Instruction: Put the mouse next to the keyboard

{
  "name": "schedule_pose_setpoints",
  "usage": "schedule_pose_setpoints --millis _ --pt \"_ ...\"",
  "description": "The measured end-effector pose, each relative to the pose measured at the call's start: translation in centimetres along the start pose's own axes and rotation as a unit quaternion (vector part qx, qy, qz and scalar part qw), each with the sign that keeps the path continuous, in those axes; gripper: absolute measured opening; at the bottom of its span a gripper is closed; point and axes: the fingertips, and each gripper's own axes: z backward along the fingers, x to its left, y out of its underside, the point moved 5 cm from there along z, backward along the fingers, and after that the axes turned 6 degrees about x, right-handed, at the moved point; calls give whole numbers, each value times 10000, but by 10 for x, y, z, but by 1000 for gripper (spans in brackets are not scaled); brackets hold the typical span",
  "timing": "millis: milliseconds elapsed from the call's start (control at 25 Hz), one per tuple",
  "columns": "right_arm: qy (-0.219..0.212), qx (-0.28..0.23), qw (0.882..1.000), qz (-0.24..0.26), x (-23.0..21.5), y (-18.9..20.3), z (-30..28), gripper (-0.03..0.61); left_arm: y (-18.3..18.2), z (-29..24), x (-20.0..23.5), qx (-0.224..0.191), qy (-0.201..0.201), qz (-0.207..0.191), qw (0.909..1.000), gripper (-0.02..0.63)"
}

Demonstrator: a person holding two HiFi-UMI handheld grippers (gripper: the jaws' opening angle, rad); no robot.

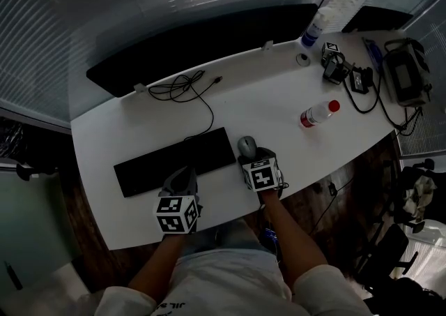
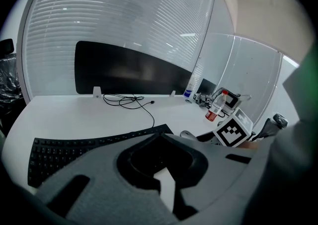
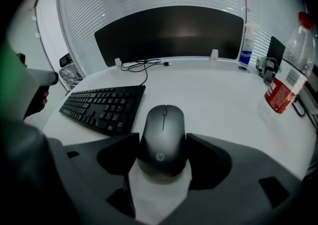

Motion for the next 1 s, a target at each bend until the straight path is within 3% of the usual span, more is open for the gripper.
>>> schedule_pose_setpoints --millis 680,1000 --pt "188 41 9997 136 3 -1 3 298 4 4 3 13 -75 44 10000 2" --pt "229 -219 9995 59 9 -8 25 298 -1 12 3 -104 -64 6 9999 2"
